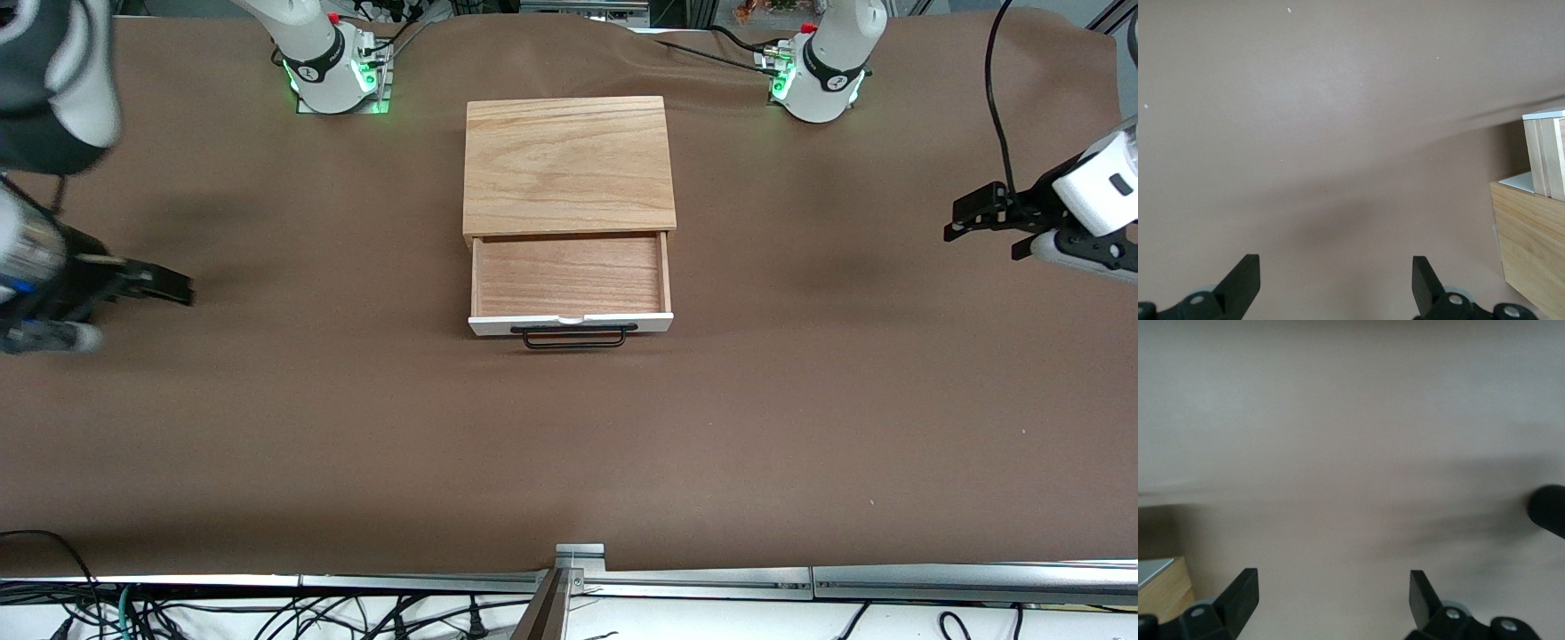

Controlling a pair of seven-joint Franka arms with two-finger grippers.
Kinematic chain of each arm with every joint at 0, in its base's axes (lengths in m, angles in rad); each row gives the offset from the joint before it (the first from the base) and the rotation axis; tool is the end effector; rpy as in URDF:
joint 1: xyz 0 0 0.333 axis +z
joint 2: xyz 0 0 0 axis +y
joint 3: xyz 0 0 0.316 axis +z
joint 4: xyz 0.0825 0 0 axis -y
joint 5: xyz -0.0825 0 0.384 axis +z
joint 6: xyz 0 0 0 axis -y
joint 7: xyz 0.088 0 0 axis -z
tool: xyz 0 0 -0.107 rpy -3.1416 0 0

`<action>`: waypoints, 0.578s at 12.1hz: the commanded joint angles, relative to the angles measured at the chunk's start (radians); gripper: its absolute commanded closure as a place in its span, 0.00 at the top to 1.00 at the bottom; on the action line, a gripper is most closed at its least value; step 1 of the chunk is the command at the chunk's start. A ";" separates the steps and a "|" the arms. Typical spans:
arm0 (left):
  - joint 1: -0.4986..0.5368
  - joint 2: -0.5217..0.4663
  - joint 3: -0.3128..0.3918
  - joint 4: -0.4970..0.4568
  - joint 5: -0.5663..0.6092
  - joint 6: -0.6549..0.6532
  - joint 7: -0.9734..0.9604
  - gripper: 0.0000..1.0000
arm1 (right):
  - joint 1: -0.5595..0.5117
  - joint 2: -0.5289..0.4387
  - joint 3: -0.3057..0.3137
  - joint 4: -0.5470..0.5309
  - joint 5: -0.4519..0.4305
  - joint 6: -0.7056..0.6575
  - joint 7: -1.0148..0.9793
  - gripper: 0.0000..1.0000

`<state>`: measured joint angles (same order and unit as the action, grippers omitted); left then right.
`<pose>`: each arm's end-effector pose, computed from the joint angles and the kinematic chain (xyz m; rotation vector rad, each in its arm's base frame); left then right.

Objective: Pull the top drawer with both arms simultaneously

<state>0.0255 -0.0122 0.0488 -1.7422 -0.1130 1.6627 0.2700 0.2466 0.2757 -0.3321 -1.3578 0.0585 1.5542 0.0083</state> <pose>0.5509 0.0300 0.5585 3.0058 -0.2736 -0.0709 0.6301 -0.0193 0.5670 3.1088 -0.1336 -0.1024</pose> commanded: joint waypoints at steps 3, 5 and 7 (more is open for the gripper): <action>0.005 -0.113 -0.021 0.003 0.033 -0.150 -0.172 0.98 | -0.157 -0.237 0.104 -0.237 -0.054 0.018 0.002 1.00; 0.005 -0.147 -0.049 0.007 0.088 -0.184 -0.192 0.99 | -0.237 -0.280 0.197 -0.254 -0.138 0.009 -0.092 1.00; 0.004 -0.166 -0.063 0.007 0.091 -0.236 -0.228 0.99 | -0.236 -0.293 0.199 -0.254 -0.132 -0.009 -0.143 1.00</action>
<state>0.0275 -0.1585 0.0068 -1.7390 -0.0552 1.4679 0.0798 0.0312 0.0258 -0.1633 -1.5699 -0.0559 1.5482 -0.0906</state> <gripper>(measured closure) 0.013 0.000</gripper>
